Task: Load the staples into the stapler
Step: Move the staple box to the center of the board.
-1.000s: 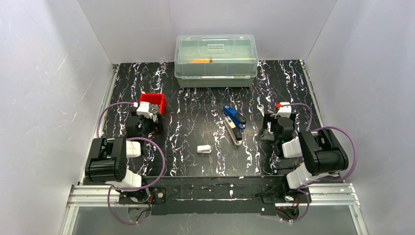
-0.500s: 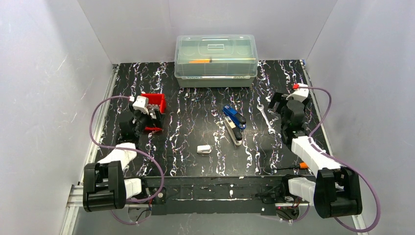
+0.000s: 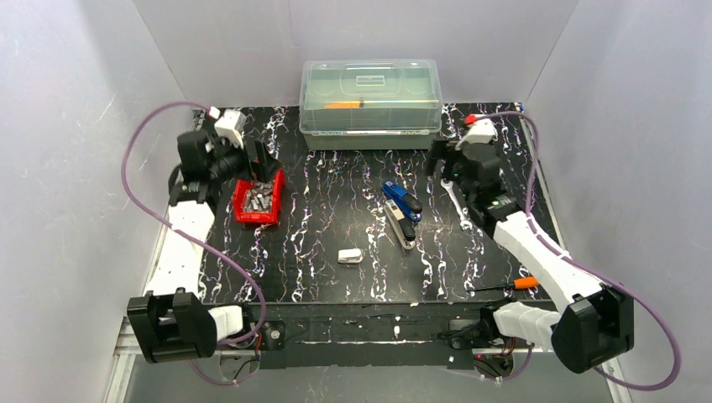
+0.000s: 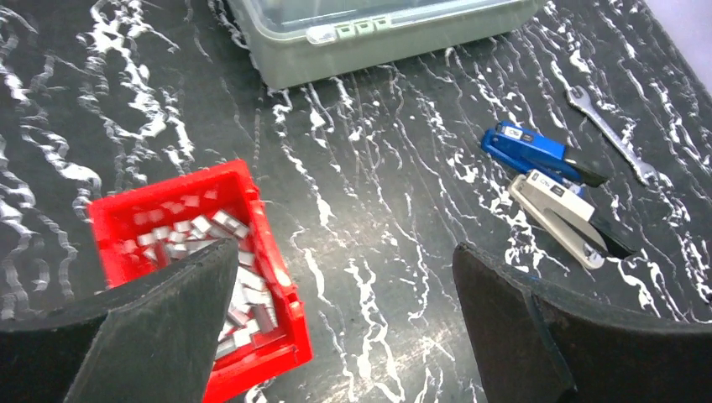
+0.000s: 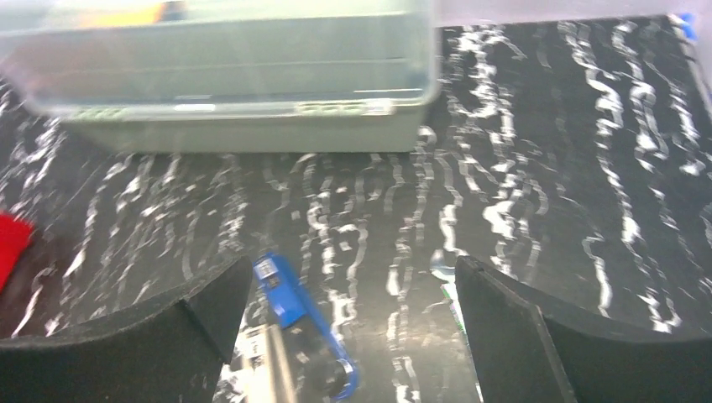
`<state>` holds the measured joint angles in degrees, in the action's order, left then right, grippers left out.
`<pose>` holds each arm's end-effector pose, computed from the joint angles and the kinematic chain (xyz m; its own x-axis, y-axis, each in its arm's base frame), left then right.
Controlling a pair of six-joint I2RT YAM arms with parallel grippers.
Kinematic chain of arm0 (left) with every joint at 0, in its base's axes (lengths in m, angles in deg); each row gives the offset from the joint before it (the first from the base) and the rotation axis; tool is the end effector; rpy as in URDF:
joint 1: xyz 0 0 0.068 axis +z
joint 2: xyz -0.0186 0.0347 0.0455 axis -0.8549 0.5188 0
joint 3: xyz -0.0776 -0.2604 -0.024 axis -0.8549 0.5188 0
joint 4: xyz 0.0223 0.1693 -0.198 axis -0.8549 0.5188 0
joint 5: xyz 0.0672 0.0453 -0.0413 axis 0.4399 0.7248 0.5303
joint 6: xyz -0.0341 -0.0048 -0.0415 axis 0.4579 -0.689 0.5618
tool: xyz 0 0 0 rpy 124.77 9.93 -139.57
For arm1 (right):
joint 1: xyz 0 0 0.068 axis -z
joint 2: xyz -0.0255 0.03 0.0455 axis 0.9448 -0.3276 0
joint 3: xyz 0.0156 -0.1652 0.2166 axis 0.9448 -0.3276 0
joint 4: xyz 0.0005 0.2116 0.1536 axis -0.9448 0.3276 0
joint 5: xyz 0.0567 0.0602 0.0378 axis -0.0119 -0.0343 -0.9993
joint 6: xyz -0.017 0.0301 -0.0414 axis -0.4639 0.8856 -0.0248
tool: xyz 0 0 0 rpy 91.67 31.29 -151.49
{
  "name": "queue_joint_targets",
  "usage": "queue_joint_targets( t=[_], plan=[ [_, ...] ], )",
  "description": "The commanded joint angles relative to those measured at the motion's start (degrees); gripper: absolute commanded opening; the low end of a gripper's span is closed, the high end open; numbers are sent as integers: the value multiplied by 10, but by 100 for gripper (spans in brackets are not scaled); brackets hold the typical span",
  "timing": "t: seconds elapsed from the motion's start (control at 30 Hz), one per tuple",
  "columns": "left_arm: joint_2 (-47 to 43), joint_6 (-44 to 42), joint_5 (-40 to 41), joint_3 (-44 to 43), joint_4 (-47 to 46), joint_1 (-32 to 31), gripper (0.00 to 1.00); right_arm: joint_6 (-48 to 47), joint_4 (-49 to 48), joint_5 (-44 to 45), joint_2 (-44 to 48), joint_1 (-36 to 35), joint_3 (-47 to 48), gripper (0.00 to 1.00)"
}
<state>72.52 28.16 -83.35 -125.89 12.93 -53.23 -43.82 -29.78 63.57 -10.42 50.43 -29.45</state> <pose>0.2695 0.0055 0.3332 -0.3024 -0.0338 -0.9526 0.4618 0.8691 -0.1775 0.2550 0.0842 0.3206 -0.2082 0.1585 -0.9652 -0.0217 0.9858 0.1666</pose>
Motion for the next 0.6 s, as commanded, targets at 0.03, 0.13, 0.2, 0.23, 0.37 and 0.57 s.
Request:
queue_joint_targets(
  t=[0.03,0.13,0.2,0.23,0.37,0.57],
  plan=[
    [65,-74,96,-161,250,6,99,-41,85,117,-32,-149,69,100],
    [89,-85,123,-191,274,26,99,-43,111,164,-62,-209,97,100],
    [103,-87,147,-193,276,38,99,-47,125,195,-81,-243,116,100],
    [109,-86,151,-193,276,46,96,-48,132,207,-91,-259,129,97],
    [142,-77,168,-199,277,78,80,-51,151,246,-126,-315,161,94],
    [181,-101,176,-190,263,95,62,-40,161,274,-152,-366,175,92]
  ],
)
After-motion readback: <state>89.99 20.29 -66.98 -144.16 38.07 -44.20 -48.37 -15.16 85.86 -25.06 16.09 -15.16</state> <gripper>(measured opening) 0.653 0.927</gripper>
